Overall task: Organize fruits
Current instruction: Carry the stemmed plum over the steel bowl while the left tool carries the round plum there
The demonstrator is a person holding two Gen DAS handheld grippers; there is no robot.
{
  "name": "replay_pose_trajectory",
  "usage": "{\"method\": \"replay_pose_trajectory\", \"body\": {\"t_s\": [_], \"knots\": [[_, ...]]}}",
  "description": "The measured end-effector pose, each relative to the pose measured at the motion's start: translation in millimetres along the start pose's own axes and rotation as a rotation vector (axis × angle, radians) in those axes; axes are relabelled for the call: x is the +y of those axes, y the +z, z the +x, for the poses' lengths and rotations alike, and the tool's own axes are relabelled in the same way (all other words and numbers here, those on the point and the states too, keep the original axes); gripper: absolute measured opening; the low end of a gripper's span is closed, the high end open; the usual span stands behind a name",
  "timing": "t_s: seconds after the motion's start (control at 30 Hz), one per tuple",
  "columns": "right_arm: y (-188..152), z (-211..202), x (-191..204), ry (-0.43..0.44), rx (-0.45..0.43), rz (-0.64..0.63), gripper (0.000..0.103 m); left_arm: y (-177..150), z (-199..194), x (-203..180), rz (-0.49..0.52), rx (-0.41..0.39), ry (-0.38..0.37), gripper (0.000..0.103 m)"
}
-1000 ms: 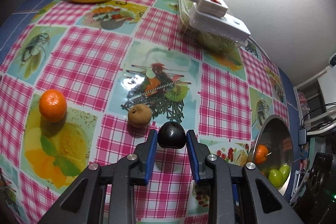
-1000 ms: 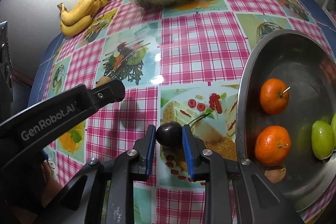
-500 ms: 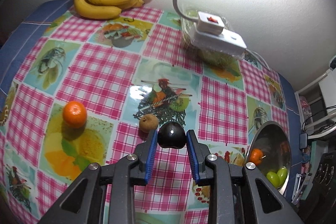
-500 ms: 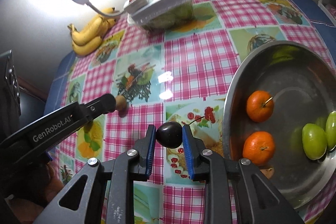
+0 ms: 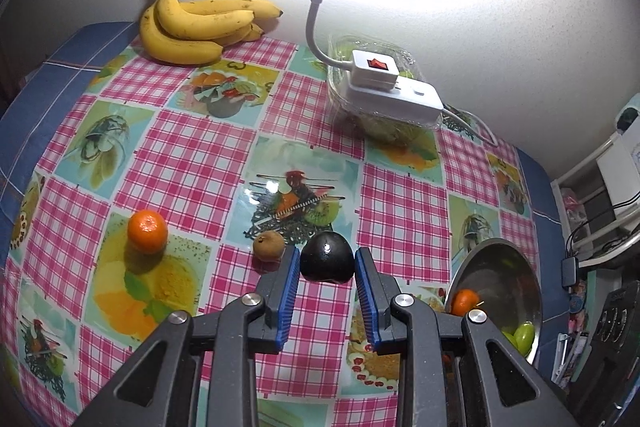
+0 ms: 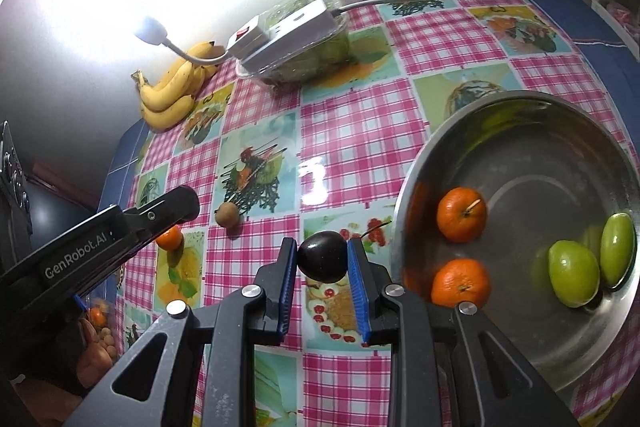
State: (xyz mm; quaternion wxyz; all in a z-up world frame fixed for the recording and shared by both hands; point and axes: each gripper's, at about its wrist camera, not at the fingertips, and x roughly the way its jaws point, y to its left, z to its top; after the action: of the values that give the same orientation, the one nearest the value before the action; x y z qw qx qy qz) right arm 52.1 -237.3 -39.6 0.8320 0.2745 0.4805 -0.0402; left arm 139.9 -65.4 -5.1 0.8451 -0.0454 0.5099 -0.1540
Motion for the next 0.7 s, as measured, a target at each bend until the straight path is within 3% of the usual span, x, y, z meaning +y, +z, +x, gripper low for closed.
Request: {"method": "replay_pose_trajectory", "body": {"t_s": [0.37,0.7], "knots": [[5.3,-22.6,-41.0,-0.015,-0.041,0.079,0.027,-11.7,5.9,-34.0,0.055,0.013,-0.004,0.03],[5.0,-48.8,-94.1,-0.022,-0.09,0.182,0.027,-26.5,14.5,-87.1,0.152,0.04,-0.022,0.03]]}}
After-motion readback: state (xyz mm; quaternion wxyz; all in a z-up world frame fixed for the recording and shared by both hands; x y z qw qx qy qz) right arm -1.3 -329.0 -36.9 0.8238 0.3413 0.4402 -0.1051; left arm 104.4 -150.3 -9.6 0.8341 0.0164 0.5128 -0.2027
